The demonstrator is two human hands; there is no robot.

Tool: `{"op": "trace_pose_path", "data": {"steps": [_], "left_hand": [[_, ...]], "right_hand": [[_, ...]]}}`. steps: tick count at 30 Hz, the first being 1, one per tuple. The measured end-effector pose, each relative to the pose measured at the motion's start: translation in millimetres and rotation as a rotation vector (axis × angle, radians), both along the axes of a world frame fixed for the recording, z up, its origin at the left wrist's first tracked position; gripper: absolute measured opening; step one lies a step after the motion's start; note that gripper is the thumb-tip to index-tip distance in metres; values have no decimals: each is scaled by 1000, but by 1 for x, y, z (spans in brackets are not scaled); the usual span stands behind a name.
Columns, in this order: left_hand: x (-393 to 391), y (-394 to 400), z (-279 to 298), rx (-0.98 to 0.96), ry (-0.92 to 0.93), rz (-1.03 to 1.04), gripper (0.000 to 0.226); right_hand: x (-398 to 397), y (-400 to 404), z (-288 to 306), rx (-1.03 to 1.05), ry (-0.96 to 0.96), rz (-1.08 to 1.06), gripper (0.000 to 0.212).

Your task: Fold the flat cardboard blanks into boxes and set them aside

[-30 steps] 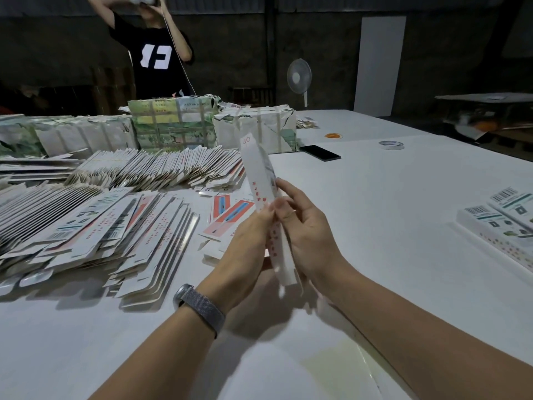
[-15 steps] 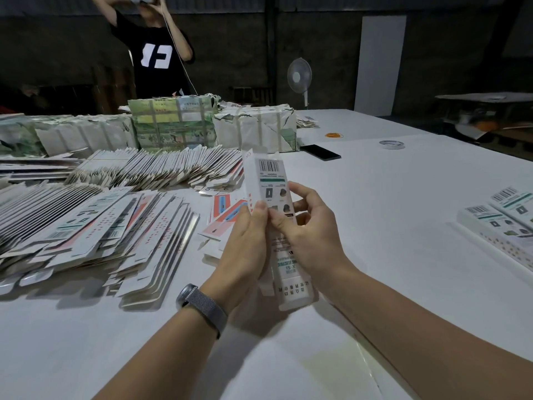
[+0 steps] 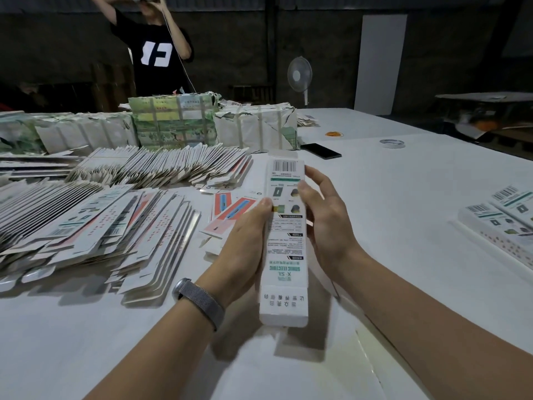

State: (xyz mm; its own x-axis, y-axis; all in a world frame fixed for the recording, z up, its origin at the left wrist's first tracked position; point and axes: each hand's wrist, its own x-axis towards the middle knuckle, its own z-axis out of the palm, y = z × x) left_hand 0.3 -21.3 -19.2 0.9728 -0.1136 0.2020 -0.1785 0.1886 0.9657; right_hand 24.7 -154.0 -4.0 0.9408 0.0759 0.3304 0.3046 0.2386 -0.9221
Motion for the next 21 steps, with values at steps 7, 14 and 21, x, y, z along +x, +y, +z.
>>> {"op": "trace_pose_path", "data": {"steps": [7,14,21], "left_hand": [[-2,0,-4,141,36,-40,36],[3,9,0,-59,-29,91,36],[2,11,0,-71,-34,64,33]], "right_hand": [[3,-5,1,91,103,-20,21],[-1,8,-8,-2,45,22,23],[-5,8,-8,-14,30,51,24]]}}
